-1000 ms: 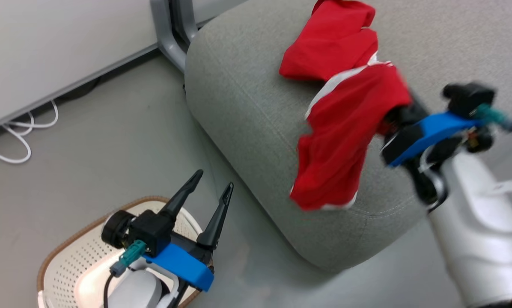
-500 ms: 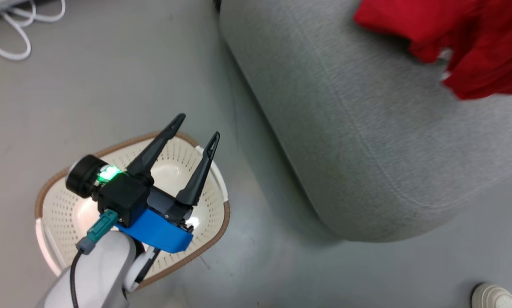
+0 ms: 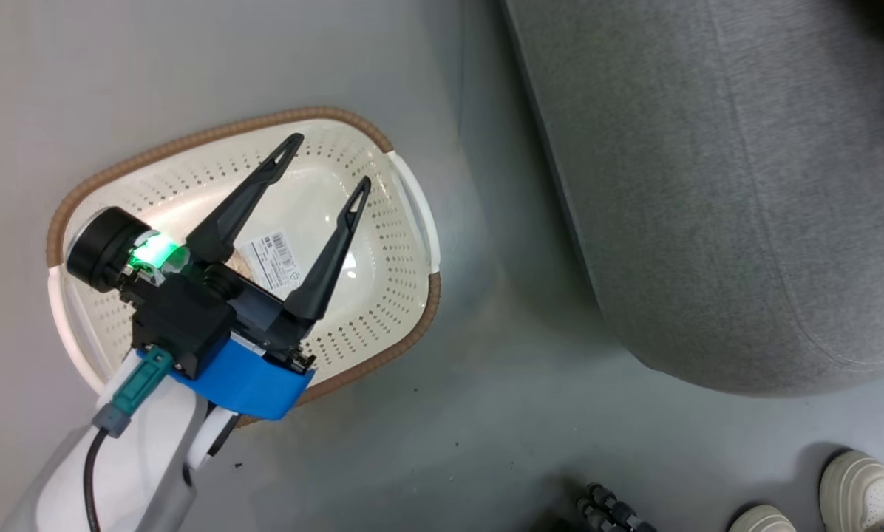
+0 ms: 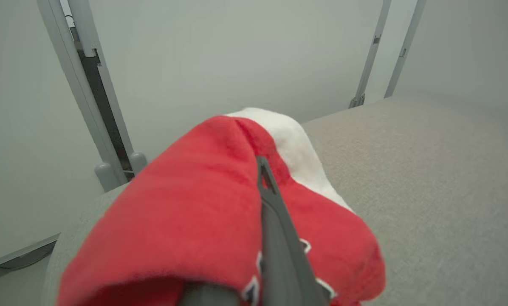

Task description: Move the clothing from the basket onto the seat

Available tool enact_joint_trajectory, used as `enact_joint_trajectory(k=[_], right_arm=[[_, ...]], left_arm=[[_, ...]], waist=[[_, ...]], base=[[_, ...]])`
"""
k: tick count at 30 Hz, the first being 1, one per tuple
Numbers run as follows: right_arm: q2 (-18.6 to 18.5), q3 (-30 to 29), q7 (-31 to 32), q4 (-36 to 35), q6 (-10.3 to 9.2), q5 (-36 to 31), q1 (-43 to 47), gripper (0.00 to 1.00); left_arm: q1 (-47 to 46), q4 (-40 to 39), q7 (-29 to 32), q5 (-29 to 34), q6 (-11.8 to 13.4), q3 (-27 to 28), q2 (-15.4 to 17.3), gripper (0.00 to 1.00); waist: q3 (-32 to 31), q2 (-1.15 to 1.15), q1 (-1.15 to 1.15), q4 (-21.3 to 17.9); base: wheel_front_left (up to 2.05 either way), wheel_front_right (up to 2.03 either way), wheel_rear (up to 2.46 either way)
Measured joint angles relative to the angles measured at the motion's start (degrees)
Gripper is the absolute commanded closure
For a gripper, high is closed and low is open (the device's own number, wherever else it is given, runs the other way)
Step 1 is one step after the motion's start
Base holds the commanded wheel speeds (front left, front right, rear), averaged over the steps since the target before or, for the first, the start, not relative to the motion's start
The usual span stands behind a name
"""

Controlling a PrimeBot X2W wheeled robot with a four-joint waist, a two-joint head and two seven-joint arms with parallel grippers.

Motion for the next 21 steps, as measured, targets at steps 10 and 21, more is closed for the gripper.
enact_joint_trajectory(k=[10,21], right_arm=[[-0.60,0.42,-2.63,6.49,0.00,-0.79,-0.34,0.56],[-1.11,2.48,-3.69,9.02,0.00,-0.66,-1.27,0.00]], left_arm=[[-0.97,0.46,0.00,0.44,0.00,-0.48,-1.59,0.00],[-1.08,0.82,0.00,0.40,0.00,0.24,-2.00,0.00]], waist=[[1.10,0.00,-0.01,1.19],[0.21,0.00,-0.01,1.25]], base=[[0.00,0.00,0.00],[0.00,0.00,0.00]])
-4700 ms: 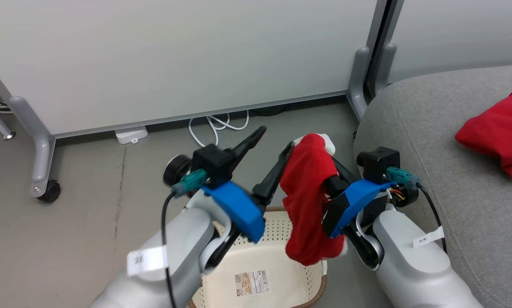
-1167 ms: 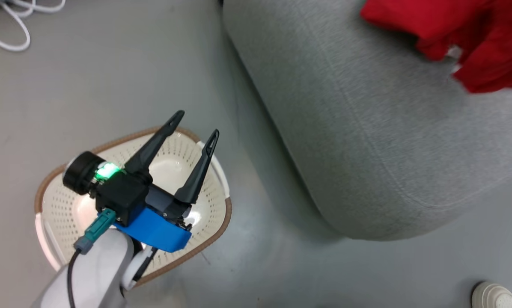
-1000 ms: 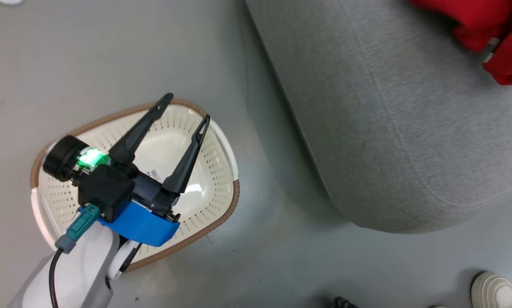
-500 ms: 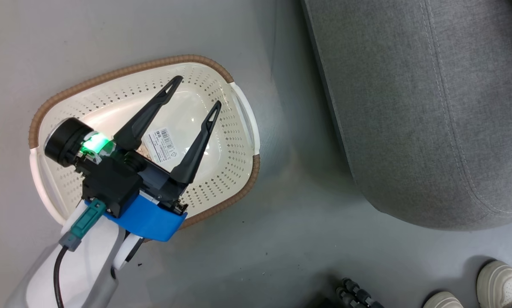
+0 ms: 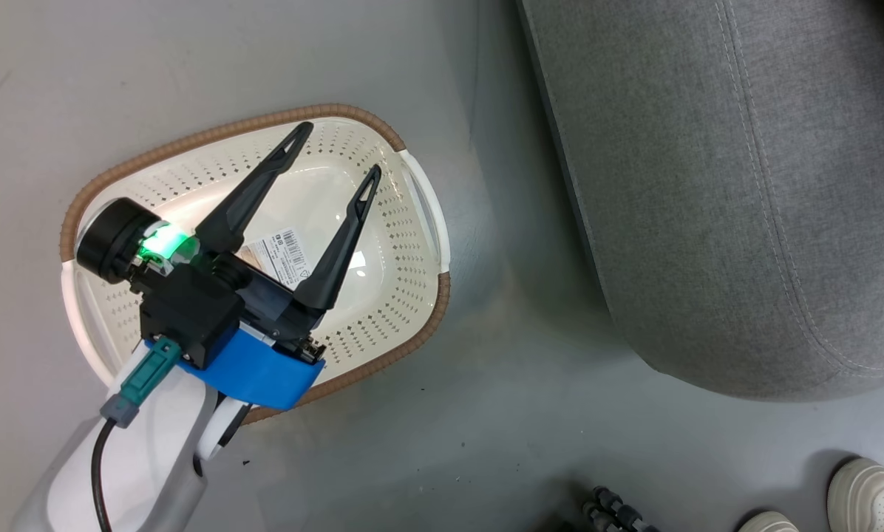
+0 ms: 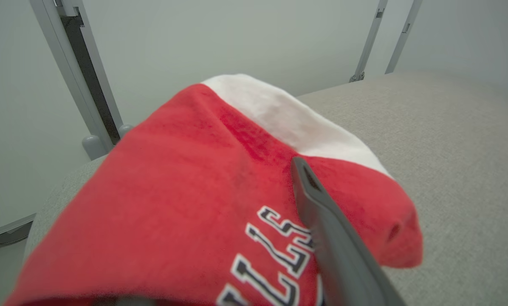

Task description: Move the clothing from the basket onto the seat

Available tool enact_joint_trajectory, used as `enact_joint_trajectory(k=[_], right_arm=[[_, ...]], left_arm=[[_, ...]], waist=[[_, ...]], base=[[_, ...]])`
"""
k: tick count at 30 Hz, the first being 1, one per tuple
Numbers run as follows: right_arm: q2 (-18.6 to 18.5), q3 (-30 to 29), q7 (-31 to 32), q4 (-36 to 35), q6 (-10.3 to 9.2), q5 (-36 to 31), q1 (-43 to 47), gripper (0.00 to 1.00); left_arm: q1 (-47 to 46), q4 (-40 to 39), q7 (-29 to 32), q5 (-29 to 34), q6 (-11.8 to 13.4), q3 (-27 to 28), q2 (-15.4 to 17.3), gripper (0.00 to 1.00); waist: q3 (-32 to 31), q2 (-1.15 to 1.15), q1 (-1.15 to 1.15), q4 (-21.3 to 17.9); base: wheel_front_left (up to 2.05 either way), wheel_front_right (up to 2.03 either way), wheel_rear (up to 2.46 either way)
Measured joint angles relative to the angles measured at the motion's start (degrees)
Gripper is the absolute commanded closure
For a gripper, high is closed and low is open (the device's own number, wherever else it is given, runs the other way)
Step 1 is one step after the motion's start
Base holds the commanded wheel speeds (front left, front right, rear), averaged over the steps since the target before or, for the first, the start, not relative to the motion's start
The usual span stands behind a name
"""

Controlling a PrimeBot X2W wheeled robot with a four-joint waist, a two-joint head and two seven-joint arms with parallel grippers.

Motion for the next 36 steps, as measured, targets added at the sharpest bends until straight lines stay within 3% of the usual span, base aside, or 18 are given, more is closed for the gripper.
enact_joint_trajectory(k=[8,17,26,36], right_arm=[[0.29,2.41,-0.41,0.30,0.00,0.22,0.42,0.00],[1.45,6.95,-0.89,-3.92,0.00,-1.43,9.39,0.00],[4.31,12.06,0.56,-16.10,0.00,-2.91,23.07,0.00],[9.18,11.25,5.81,-31.81,0.00,-4.47,40.21,0.00]], left_arm=[[0.22,0.63,0.00,-0.20,0.00,1.19,-1.34,0.00],[3.75,3.23,0.00,-2.32,0.00,3.34,-6.47,0.00],[10.20,6.91,0.00,-4.16,0.00,9.09,-10.89,0.00],[19.45,11.24,0.00,-4.81,0.00,16.39,-13.66,0.00]], waist=[[-1.25,0.00,0.00,-0.05],[-7.77,0.01,-0.01,0.89],[-18.19,0.01,-0.01,3.19],[-29.93,0.01,-0.02,8.01]], base=[[0.00,0.00,0.00],[0.00,0.00,0.00],[0.00,0.00,0.00],[0.00,0.00,0.00]])
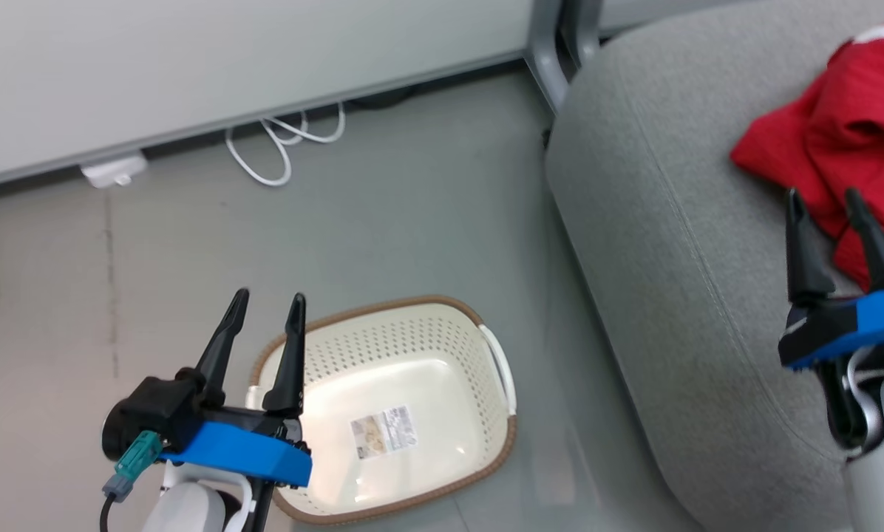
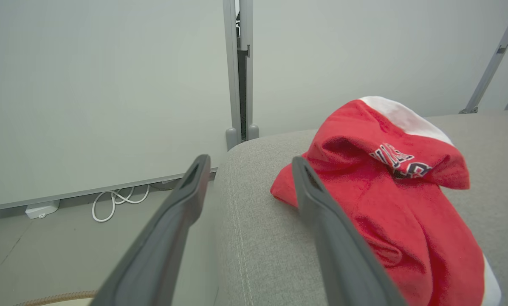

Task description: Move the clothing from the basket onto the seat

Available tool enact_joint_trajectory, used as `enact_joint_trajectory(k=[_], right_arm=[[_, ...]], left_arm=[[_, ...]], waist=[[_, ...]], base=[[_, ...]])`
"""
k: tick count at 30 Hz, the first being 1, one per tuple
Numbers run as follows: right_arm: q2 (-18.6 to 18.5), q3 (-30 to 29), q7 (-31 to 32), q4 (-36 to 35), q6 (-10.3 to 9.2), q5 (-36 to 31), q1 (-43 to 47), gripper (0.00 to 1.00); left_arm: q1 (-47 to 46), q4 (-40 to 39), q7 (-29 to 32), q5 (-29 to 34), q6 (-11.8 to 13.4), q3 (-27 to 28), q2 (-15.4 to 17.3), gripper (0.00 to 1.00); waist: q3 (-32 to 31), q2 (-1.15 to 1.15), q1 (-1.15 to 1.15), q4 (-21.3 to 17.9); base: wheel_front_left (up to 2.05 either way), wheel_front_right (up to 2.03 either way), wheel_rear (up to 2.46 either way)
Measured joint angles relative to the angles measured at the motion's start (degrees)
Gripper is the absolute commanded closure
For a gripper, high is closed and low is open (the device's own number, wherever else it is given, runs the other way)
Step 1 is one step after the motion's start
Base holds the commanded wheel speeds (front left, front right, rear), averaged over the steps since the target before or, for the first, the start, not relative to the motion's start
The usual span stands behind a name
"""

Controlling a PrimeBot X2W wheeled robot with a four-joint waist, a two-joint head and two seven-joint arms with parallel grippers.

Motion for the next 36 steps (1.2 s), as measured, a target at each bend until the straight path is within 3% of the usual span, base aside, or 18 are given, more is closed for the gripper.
enact_joint_trajectory(k=[9,18,36], right_arm=[[6.06,-1.89,3.58,-11.24,-0.01,-2.01,12.63,0.00],[9.00,-2.36,4.50,-15.86,-0.01,-2.37,19.97,0.00],[9.93,-1.80,5.82,-16.47,-0.01,-2.14,23.25,0.00]], left_arm=[[4.28,2.66,0.00,0.75,0.00,5.59,-1.93,0.00],[7.41,5.00,0.00,0.77,0.00,8.33,-1.89,0.00],[8.61,7.06,0.00,1.34,0.00,8.16,-2.08,0.00]], waist=[[-6.09,0.00,0.00,6.76],[-10.78,-0.01,0.00,10.91],[-13.32,0.00,0.01,11.25]], base=[[0.00,0.00,0.00],[0.00,0.00,0.00],[0.00,0.00,0.00]])
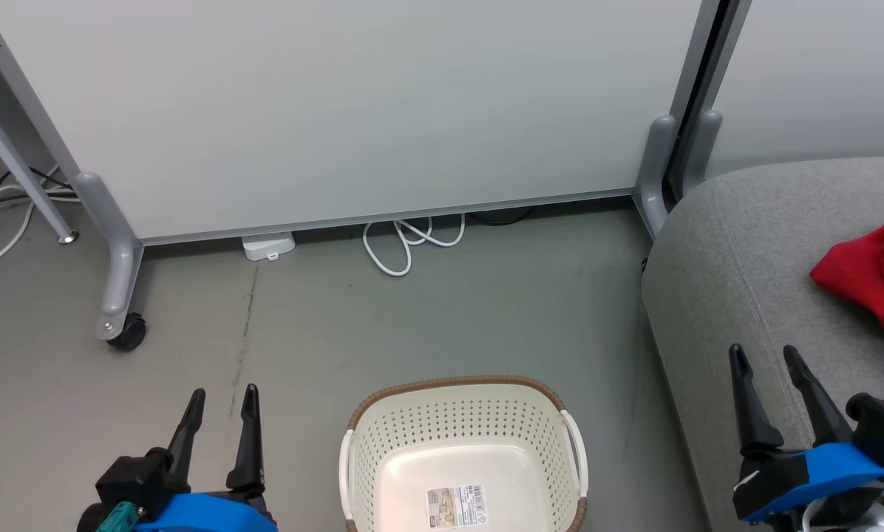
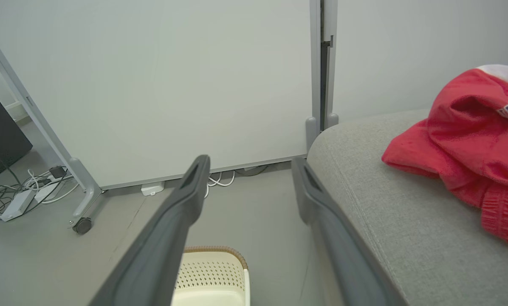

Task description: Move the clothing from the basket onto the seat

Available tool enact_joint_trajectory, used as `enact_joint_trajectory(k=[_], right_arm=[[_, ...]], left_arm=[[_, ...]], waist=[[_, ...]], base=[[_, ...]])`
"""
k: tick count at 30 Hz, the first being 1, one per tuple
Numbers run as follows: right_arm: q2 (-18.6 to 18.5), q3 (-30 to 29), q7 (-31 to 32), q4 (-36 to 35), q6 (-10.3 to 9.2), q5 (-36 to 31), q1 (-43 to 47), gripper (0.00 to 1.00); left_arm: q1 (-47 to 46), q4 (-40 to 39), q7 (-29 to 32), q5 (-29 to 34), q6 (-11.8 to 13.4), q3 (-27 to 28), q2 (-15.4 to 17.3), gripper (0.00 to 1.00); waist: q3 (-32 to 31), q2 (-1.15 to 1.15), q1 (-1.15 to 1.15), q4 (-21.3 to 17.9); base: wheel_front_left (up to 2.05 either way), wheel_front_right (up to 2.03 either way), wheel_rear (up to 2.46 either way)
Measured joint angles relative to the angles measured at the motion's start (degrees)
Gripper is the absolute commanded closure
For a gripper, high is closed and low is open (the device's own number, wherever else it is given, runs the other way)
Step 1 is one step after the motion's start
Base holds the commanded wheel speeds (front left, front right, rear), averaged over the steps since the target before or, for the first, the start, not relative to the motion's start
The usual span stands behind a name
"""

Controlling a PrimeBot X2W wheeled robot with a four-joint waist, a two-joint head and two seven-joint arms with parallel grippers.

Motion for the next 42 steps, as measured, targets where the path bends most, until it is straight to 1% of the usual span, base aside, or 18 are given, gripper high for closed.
enact_joint_trajectory(k=[1,2,13,26,42], right_arm=[[0.01,0.04,0.00,0.02,0.00,0.32,0.01,0.00],[0.04,0.07,0.01,0.31,0.00,0.33,0.02,1.00],[0.90,0.09,0.25,6.22,0.00,1.07,1.43,1.00],[0.91,0.14,1.78,6.87,0.00,14.47,1.25,1.00],[0.88,0.27,3.23,7.26,0.00,28.64,0.35,1.00]], left_arm=[[0.00,-0.02,0.00,-0.11,0.00,-0.11,0.01,0.00],[0.05,0.24,0.02,-0.15,0.00,-0.11,-0.08,1.00],[3.23,5.10,0.75,-0.80,0.00,-0.07,-1.68,1.00],[3.14,3.74,4.31,-12.90,0.00,1.99,-2.40,1.00],[1.39,1.80,7.97,-25.54,0.00,4.26,-2.91,1.00]], waist=[[0.00,0.00,0.00,-0.02],[0.00,0.00,0.00,-0.03],[-0.04,0.00,0.00,-0.07],[-0.08,0.00,0.01,-0.27],[-0.15,0.00,0.01,-0.51]], base=[[0.00,0.00,0.00],[0.00,0.00,0.00],[0.00,0.00,0.00],[0.00,0.00,0.00],[0.00,0.00,0.00]])
